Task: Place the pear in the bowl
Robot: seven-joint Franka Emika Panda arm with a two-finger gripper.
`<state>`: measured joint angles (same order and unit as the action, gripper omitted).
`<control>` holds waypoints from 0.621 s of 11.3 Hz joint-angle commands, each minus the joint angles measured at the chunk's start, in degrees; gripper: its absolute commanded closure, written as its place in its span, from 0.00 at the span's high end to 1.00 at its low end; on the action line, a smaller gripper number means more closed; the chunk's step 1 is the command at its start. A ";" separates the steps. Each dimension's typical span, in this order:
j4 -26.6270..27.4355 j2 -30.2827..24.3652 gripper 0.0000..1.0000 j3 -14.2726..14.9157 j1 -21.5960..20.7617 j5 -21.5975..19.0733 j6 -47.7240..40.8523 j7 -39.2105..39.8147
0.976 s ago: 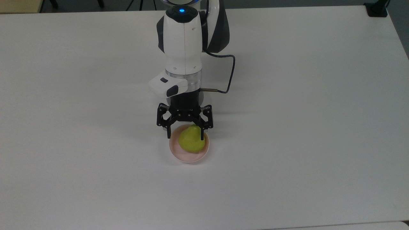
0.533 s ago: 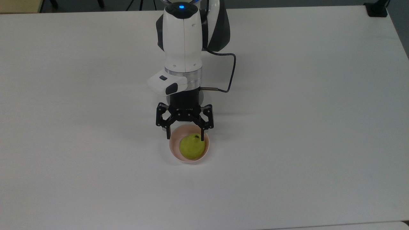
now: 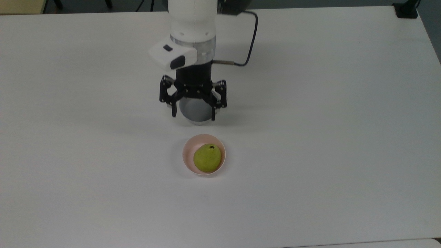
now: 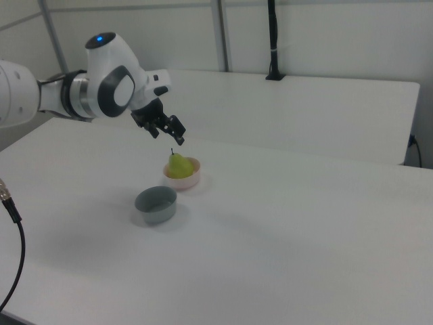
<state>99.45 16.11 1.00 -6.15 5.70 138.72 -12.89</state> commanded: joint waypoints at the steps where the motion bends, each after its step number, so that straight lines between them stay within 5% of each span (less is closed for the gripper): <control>1: 1.80 -7.22 1.00 0.49 -0.36 0.01 -14.39 3.38; 7: -3.46 -12.86 1.00 0.85 2.02 -0.43 -37.27 7.18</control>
<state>98.36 4.49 1.56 -5.36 5.72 107.73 -7.34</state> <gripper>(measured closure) 0.000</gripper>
